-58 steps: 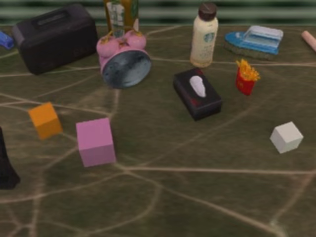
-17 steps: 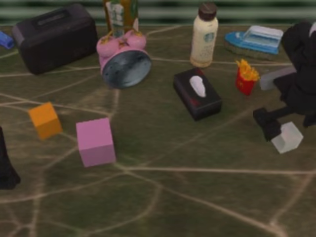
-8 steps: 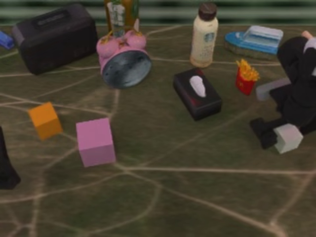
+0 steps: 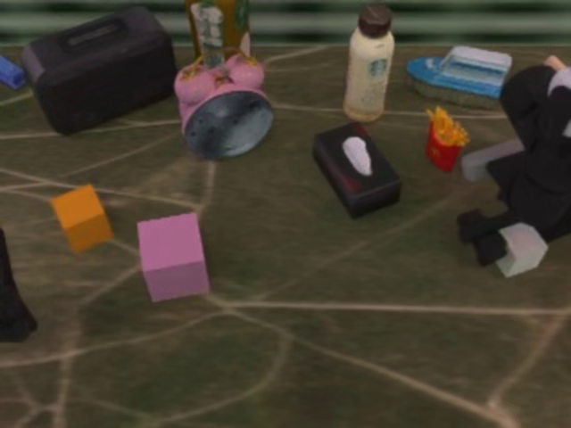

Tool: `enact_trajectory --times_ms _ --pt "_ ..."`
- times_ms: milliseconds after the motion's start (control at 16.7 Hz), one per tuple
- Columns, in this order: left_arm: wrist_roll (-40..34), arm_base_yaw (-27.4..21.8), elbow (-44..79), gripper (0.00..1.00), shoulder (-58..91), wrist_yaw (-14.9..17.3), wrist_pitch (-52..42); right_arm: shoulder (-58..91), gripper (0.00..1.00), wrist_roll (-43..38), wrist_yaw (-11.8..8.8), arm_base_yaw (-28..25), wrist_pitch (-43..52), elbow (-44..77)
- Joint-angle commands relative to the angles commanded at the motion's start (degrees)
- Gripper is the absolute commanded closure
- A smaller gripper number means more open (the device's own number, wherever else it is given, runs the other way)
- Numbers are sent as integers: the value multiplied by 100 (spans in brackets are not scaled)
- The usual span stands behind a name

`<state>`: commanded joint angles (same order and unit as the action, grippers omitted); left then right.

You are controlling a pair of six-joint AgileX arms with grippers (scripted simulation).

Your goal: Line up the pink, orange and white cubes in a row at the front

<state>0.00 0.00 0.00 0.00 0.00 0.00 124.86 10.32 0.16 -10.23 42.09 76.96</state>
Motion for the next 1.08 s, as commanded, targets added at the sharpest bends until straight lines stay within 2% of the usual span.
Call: enact_trajectory --times_ms 240,300,840,1080 --pt "0 0 0 0 0 0 0 0 98 0 0 0 0 0" --pt "0 0 0 0 0 0 0 0 100 0 0 0 0 0" --pt "0 0 0 0 0 0 0 -209 100 -26 -34 8 105 80" --pt "0 0 0 0 0 0 0 -455 100 -36 -38 3 718 413"
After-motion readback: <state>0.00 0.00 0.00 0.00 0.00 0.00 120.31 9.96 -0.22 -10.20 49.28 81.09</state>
